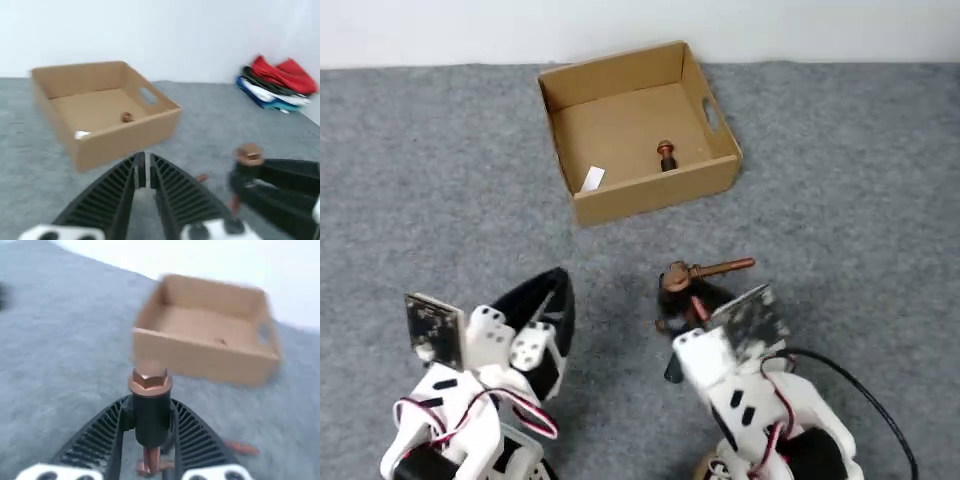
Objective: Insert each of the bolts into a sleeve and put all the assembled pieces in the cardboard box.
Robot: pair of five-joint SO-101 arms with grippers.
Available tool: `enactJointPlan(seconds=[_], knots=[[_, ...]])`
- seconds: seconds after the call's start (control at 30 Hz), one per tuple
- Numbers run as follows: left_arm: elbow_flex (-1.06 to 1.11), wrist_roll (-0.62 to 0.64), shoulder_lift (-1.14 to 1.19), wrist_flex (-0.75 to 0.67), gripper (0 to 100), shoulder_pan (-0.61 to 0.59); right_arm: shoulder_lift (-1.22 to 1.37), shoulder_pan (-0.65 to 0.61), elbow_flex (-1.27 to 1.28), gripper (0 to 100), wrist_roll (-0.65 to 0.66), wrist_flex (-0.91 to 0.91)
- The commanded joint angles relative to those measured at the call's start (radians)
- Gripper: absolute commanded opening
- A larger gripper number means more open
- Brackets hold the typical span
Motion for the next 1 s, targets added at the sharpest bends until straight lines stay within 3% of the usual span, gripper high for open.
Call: enactJointPlan(seconds=[0.0,0.17,0.33,0.7,0.83,0.97], knots=[[0.07,-0.066,0.0,-0.038,0,-0.101,0.107,0.074,-0.095,0.9,-0.098,-0.022],[0.315,-0.175,0.0,-0.163,0,-0.249,0.444,0.081,-0.252,0.9,-0.152,-0.081],[0.51,-0.215,0.0,-0.276,0,-0.275,0.774,0.081,-0.494,0.9,-0.207,-0.242],[0.507,-0.184,-0.003,-0.163,1,-0.275,1.468,0.113,-0.928,0.9,-0.207,-0.588],[0.507,-0.044,-0.008,-0.109,1,-0.282,1.71,0.128,-1.105,0.9,-0.207,-0.624],[0.507,-0.031,-0.006,-0.11,1,-0.282,1.937,0.127,-1.292,0.9,-0.207,-0.622]])
